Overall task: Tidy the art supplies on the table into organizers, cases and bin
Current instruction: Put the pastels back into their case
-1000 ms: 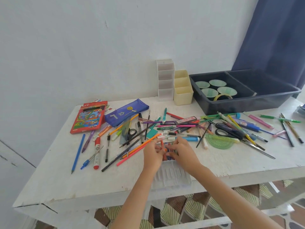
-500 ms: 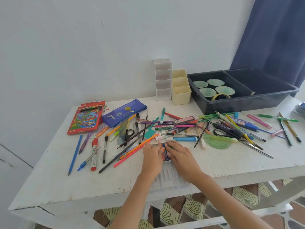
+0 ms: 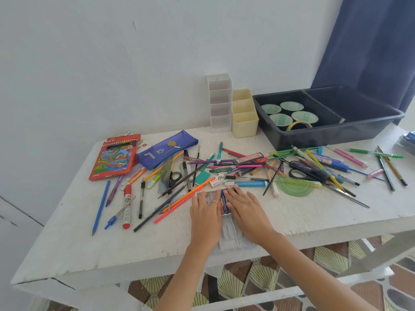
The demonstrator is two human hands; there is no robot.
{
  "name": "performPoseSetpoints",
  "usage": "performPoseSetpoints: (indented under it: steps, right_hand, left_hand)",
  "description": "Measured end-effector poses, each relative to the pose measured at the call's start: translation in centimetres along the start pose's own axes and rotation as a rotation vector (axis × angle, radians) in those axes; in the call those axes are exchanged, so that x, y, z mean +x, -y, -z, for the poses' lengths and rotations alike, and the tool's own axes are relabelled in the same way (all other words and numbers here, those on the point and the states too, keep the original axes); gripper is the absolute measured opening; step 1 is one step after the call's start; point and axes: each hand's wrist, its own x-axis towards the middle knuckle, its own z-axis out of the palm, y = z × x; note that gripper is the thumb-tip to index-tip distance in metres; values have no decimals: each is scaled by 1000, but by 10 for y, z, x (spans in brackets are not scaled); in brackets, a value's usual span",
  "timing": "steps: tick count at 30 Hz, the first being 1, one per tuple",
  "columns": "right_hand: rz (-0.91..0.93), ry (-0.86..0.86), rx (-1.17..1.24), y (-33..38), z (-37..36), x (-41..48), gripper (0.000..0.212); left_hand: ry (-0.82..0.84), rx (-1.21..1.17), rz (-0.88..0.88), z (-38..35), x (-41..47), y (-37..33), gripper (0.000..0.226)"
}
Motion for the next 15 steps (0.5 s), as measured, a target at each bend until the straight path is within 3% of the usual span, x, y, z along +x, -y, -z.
performPoseSetpoints:
  steps: [5, 9, 12, 15]
  right_hand:
    - [4, 1, -2, 2, 2, 0, 80]
    - [15, -100, 109, 2, 10, 11, 44]
    - [14, -243, 192, 1, 20, 29, 24]
    - [-18, -285, 165, 0, 34, 54, 24]
  left_hand:
    - [103, -15, 20, 5, 5, 1, 44]
    - [39, -105, 26, 13, 23, -1, 29]
    - [-42, -288, 118, 18, 42, -3, 23]
    - [-17, -498, 227, 20, 63, -4, 18]
